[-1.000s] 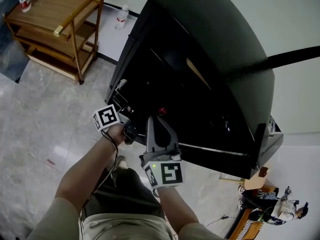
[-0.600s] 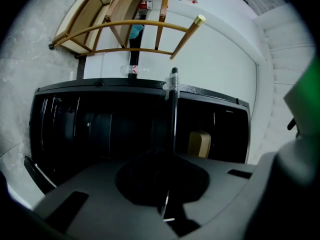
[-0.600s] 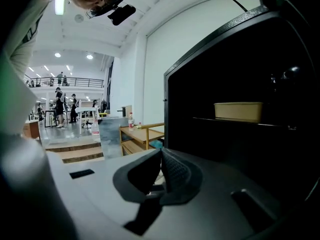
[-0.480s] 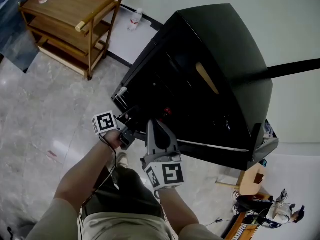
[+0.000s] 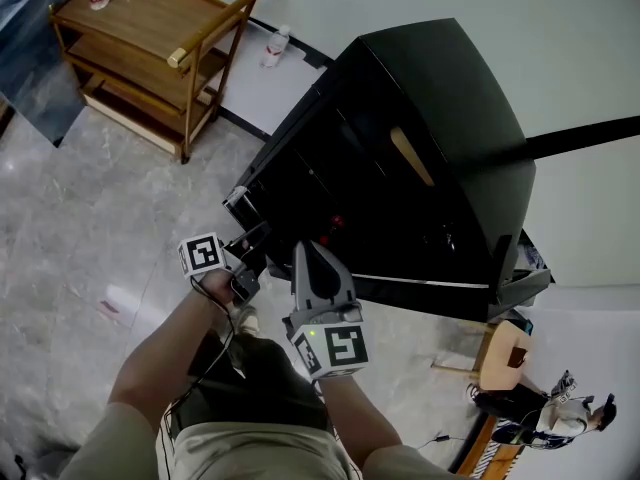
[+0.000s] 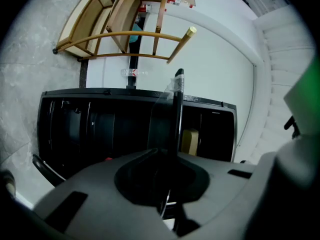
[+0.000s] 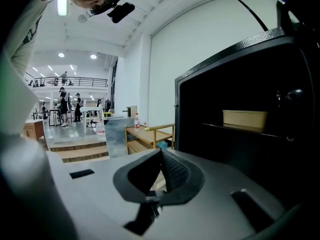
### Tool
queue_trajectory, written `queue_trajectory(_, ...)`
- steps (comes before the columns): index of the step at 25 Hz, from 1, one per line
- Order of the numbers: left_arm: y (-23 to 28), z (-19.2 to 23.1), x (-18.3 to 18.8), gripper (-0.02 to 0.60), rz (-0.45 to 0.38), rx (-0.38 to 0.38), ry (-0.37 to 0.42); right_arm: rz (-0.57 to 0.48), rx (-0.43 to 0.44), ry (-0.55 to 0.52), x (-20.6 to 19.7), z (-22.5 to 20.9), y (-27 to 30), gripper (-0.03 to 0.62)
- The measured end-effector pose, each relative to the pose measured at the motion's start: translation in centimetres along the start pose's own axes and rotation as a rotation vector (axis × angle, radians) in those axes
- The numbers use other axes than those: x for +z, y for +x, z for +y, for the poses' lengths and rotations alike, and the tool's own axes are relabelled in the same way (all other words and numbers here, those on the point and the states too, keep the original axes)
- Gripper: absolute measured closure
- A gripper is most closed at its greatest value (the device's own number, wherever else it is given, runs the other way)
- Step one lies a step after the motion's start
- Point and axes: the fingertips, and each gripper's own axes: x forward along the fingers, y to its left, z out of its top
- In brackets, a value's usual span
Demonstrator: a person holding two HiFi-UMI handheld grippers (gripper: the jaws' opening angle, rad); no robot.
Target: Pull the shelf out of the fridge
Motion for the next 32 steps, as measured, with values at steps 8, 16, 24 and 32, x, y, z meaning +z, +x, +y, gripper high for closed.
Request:
queue_trajectory(8, -4.1, -1.3, -1.6, 0.555, 0.041, 0.054, 0.050, 0.012, 0.012, -0.011, 1.5, 0.3, -2.4, 0.597)
queue_trajectory(16, -8.7, -6.6, -2.6, 0.558, -0.066, -0.005, 0.000, -0.014, 0.062, -0.029, 5.5, 1.7, -4.9, 0.599)
queue_trajectory(24, -12.1, -15.0, -2.2, 0.557, -0.149, -0.032, 0.047, -0.085, 0.125, -0.017, 12.1, 3.2, -7.5, 0.598)
queue_trajectory(32, -16.0, -25.2, -2.2, 0.557, -0.256, -0.065, 0.080, -0.164, 0.191, -0.005, 20.4, 4.2, -11.2, 0.597)
